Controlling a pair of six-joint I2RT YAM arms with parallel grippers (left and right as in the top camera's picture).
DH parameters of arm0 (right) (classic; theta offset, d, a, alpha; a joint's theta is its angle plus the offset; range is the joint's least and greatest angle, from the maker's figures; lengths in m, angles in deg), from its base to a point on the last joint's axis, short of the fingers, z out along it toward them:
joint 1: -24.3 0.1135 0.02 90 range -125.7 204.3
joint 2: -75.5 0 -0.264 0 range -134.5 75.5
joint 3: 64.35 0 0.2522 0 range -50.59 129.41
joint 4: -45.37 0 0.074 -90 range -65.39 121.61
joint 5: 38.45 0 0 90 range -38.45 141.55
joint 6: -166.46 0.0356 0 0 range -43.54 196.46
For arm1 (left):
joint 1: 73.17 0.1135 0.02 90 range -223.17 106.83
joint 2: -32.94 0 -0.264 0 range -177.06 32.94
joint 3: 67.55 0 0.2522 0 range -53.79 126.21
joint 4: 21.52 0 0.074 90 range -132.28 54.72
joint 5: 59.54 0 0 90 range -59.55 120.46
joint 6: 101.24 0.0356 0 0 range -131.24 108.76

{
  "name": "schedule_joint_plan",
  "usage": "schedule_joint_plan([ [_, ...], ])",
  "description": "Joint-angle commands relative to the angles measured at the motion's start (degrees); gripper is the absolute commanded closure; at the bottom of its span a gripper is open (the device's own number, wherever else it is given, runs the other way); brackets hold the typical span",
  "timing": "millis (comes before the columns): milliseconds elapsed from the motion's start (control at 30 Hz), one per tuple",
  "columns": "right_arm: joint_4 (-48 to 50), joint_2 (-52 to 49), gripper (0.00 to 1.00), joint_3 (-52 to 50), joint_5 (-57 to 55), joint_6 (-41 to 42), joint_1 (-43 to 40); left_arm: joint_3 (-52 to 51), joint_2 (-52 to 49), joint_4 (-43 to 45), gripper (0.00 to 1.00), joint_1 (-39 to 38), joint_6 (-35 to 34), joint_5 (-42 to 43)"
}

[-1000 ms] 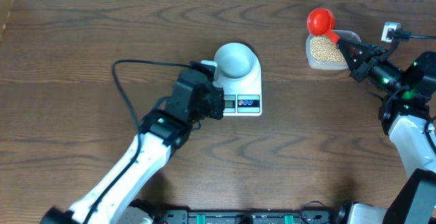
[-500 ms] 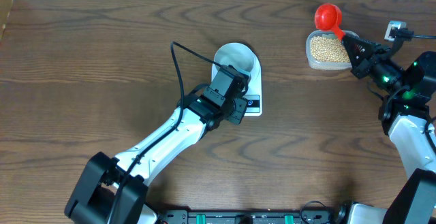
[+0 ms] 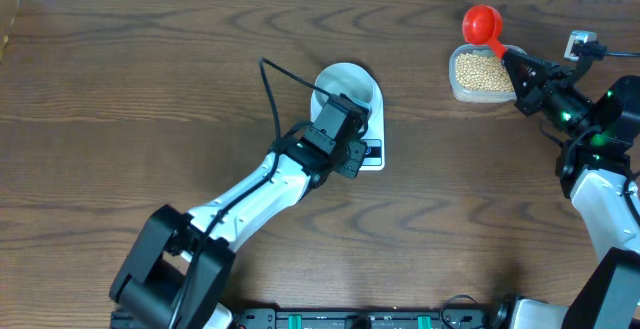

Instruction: Scoop item into bowl and weigh 50g on scale

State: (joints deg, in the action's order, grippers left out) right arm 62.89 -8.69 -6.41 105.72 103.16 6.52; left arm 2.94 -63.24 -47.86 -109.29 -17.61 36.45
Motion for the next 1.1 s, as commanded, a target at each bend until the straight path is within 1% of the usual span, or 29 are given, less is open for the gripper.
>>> schedule_joint_plan([
  [0, 0.2, 1.0, 0.99, 0.9, -0.3, -0.9, 0.3, 1.2, -1.6, 0.5, 0.93, 0.0, 0.8, -0.7],
  [167, 0.2, 1.0, 0.99, 0.9, -0.3, -0.9, 0.3, 1.2, -2.6, 1.9, 0.93, -0.3, 3.2, -0.7],
  [1067, 0.0, 1.0, 0.99, 0.9, -0.3, -0.9, 0.3, 1.2, -7.5, 5.8, 0.93, -0.4, 3.2, -0.7],
])
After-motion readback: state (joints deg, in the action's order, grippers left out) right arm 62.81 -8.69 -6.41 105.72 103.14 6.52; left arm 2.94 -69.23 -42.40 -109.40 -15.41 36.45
